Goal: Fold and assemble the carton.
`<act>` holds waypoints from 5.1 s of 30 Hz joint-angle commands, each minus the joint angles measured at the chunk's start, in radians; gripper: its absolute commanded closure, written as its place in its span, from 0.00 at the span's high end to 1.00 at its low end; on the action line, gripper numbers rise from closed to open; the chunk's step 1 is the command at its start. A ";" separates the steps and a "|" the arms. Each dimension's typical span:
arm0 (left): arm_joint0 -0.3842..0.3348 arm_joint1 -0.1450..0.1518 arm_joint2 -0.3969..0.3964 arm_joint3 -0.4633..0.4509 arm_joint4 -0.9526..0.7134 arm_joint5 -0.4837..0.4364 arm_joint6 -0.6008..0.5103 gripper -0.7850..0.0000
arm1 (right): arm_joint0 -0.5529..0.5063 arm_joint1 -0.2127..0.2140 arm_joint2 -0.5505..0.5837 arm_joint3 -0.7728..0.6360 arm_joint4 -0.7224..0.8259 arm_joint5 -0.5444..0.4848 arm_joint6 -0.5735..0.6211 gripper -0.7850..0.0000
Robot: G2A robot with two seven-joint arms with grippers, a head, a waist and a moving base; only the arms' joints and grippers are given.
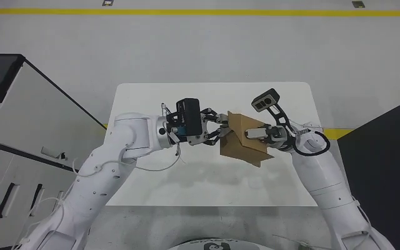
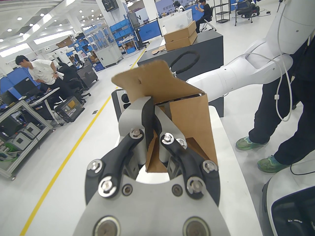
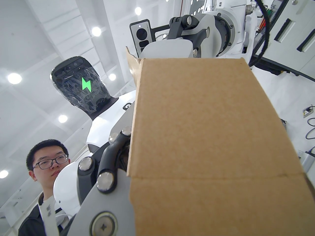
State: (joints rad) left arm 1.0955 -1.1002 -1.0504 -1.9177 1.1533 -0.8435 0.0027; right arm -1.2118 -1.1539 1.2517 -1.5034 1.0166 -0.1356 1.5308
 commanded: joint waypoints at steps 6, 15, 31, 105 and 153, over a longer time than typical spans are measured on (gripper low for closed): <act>0.002 0.000 -0.006 -0.002 0.001 -0.002 -0.002 0.00 | -0.005 0.004 0.020 -0.003 -0.005 0.007 0.004 0.00; -0.009 -0.008 0.034 0.004 -0.005 -0.001 0.001 0.00 | -0.004 -0.001 0.000 -0.012 0.005 0.006 0.005 0.00; -0.002 -0.002 -0.018 -0.014 0.018 0.006 -0.027 1.00 | -0.033 0.012 0.049 -0.010 -0.006 0.003 0.005 0.00; -0.076 0.019 0.056 0.023 -0.281 -0.045 -0.396 1.00 | 0.010 0.079 0.116 -0.171 -0.350 -0.018 -0.049 0.00; -0.048 0.047 -0.085 -0.122 -0.219 0.003 -0.363 0.00 | -0.061 0.114 0.195 -0.154 -0.378 -0.045 -0.097 0.00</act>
State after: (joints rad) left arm 1.0486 -1.0530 -1.1420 -2.0410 0.9322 -0.8395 -0.3534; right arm -1.2724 -1.0403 1.4478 -1.6564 0.6379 -0.1802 1.4326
